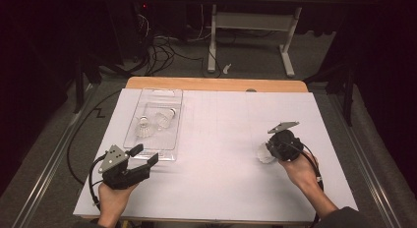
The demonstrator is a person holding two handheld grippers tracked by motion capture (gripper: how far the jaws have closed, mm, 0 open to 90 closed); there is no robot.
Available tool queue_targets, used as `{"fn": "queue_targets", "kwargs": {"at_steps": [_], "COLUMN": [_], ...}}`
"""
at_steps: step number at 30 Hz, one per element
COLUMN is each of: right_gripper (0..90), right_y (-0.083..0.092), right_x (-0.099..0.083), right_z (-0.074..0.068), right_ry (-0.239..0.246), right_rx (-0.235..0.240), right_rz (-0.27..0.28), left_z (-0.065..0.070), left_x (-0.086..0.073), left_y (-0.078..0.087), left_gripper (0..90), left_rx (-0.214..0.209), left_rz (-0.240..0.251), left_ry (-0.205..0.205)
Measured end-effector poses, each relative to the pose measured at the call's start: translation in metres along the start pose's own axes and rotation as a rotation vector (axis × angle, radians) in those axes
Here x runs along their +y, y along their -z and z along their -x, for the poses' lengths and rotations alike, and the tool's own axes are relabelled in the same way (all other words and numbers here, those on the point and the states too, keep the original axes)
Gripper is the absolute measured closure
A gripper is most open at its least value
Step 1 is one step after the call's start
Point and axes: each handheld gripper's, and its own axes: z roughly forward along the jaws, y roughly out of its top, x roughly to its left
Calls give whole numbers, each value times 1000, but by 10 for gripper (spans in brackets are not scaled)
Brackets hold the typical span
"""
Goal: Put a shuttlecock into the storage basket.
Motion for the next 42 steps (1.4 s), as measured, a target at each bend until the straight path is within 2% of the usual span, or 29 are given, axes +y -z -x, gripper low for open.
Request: {"fn": "queue_targets", "kwargs": {"at_steps": [7,11,16,24,35,42], "right_gripper": [897,900,900,900,900,900], "right_y": [4,6,8,15,18,21], "right_x": [1,2,4,11,19,25], "right_z": [2,1,-4,-13,-22,-29], "right_ry": [5,31,57,111,128,147], "right_rx": [6,21,36,45,73,113], "right_rz": [7,21,25,71,87,113], "left_z": [0,0,-1,-1,0,0], "left_x": [-1,-1,-1,-1,-1,0], "left_y": [0,-1,0,0,0,0], "left_gripper": [351,350,350,350,350,350], "left_rx": [1,0,1,4,2,1], "left_rz": [-3,-6,-4,-4,-5,-5], "left_ry": [0,0,2,-2,-4,-5]}}
